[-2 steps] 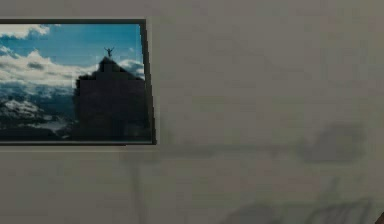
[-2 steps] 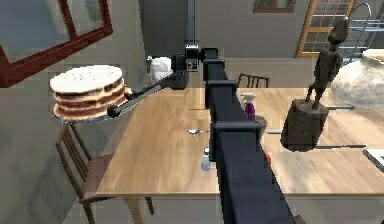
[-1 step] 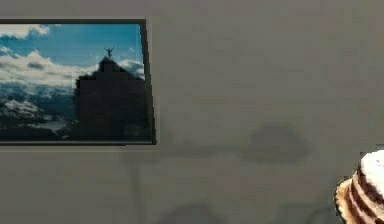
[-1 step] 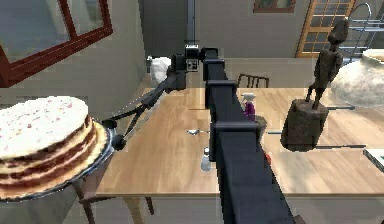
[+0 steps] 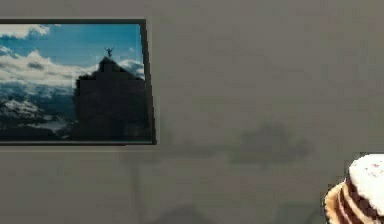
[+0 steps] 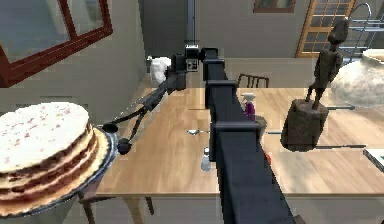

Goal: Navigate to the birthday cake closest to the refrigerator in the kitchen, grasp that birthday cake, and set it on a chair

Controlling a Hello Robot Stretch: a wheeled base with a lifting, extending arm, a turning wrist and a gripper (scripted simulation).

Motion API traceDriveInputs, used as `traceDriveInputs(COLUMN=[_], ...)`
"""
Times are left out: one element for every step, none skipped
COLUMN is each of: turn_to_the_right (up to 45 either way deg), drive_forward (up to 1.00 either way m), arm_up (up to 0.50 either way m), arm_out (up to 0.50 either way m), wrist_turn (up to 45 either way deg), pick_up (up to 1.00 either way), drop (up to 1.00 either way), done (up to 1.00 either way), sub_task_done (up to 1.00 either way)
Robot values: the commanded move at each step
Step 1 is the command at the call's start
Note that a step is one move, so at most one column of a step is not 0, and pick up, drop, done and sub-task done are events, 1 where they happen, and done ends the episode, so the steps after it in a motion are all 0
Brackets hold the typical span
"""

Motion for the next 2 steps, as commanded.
traceDriveInputs(turn_to_the_right=[0.0, -45.0], drive_forward=[0.00, 0.00], arm_up=[0.00, 0.00], arm_out=[-0.42, 0.00], wrist_turn=[0.0, 0.0], pick_up=[0.00, 0.00], drop=[0.00, 0.00], done=[0.00, 0.00], sub_task_done=[0.00, 0.00])
